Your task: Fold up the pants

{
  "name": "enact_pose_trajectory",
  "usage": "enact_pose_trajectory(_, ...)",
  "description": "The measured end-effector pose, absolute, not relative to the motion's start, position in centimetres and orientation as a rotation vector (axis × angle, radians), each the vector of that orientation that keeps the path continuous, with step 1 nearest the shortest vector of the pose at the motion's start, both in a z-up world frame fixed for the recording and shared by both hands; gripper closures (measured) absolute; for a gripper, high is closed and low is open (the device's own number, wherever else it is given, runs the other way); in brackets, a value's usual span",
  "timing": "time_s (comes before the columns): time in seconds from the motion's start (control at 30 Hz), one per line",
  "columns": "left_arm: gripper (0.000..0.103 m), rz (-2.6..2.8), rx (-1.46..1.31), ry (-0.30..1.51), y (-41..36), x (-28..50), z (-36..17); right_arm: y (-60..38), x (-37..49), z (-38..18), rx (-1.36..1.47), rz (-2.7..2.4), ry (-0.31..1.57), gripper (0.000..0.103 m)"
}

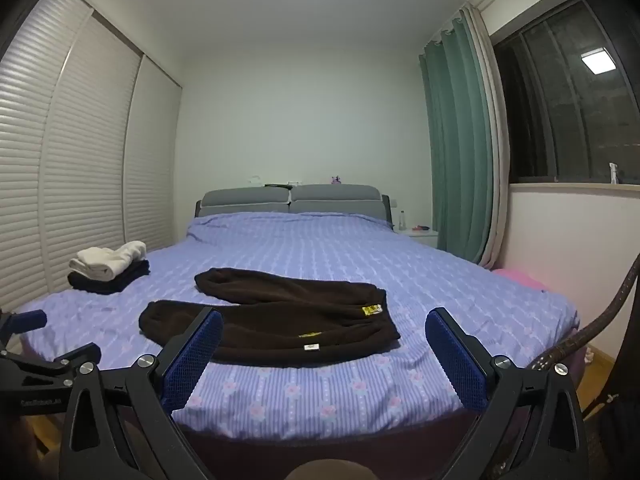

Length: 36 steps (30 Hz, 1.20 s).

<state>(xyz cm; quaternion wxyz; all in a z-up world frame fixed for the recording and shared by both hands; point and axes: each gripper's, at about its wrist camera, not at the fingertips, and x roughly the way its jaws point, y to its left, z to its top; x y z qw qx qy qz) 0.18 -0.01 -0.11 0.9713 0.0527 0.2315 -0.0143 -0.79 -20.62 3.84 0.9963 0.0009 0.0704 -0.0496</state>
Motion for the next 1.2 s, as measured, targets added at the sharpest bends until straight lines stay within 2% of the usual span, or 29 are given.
enact_pose_trajectory(1.2, 0.0, -0.041, 0.087, 0.407, 0.08, -0.75, 0.71, -20.6, -0.79, 3.65, 0.011, -0.095, 0.14, 0.0)
